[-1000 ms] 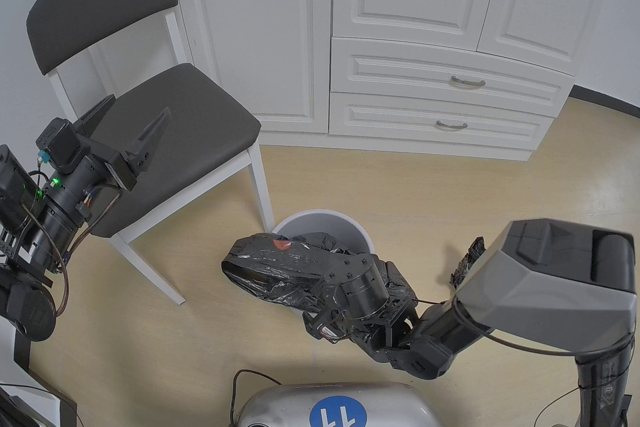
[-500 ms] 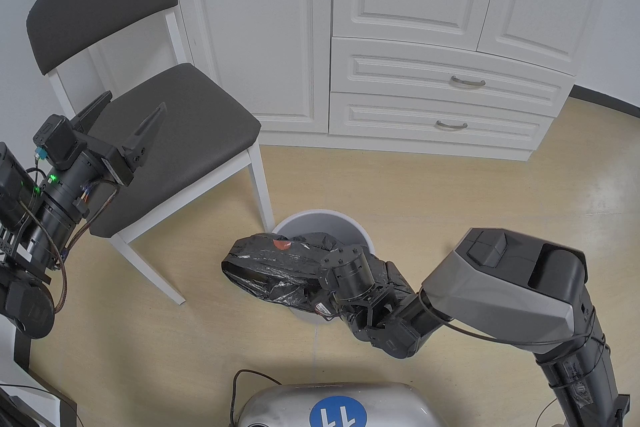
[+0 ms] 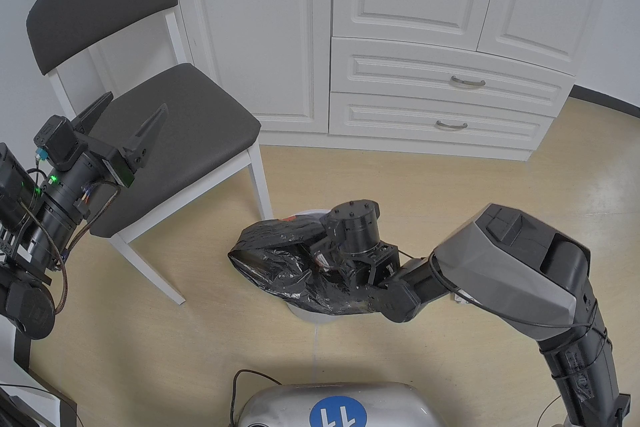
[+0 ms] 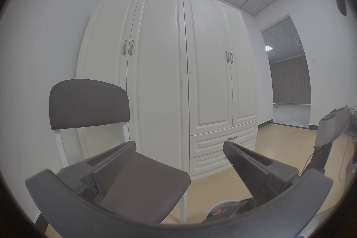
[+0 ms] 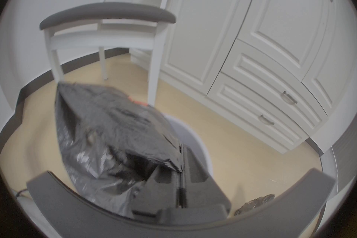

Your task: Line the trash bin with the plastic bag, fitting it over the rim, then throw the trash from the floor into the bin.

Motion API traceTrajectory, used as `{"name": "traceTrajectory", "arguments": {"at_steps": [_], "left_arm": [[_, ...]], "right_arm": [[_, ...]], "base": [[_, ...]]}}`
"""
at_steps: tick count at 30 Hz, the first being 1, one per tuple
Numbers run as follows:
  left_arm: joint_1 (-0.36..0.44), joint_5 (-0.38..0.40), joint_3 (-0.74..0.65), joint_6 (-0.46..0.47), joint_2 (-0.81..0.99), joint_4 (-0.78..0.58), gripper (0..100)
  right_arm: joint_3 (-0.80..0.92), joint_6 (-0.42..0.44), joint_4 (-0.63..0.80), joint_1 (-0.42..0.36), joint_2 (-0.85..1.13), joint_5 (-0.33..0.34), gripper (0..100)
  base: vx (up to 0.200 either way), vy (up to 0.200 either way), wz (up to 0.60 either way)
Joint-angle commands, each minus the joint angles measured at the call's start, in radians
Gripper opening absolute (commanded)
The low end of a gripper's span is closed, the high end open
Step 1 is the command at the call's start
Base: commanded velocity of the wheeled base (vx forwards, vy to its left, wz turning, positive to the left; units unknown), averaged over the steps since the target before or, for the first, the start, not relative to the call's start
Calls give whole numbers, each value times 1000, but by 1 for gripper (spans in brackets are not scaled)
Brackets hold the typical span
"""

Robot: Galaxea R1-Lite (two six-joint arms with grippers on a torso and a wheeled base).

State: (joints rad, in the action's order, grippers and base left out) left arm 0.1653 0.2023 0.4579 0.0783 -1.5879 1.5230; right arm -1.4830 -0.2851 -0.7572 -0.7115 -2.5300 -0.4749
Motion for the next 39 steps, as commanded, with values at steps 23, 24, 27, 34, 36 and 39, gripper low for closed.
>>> {"name": "traceTrajectory", "arguments": {"at_steps": [23, 24, 27, 34, 36, 39], "left_arm": [[5, 0, -7, 6, -29, 5, 100], [5, -1, -7, 6, -29, 5, 100], [6, 0, -10, 6, -38, 5, 100], [16, 12, -7, 1, -119, 6, 100], [26, 15, -8, 1, -133, 6, 100], [51, 23, -22, 1, -155, 5, 100]], "right_arm": [[-517, 14, -168, 47, -311, -122, 100], [-517, 3, -174, 47, -311, -120, 100], [-517, -8, -215, 44, -305, -117, 100], [-102, -12, -188, -2, -7, -51, 100], [53, -5, -148, -9, 93, -1, 100], [276, 30, -117, -20, 255, 18, 100]], "base": [[0, 0, 0], [0, 0, 0], [0, 0, 0], [0, 0, 0], [0, 0, 0], [0, 0, 0]]}}
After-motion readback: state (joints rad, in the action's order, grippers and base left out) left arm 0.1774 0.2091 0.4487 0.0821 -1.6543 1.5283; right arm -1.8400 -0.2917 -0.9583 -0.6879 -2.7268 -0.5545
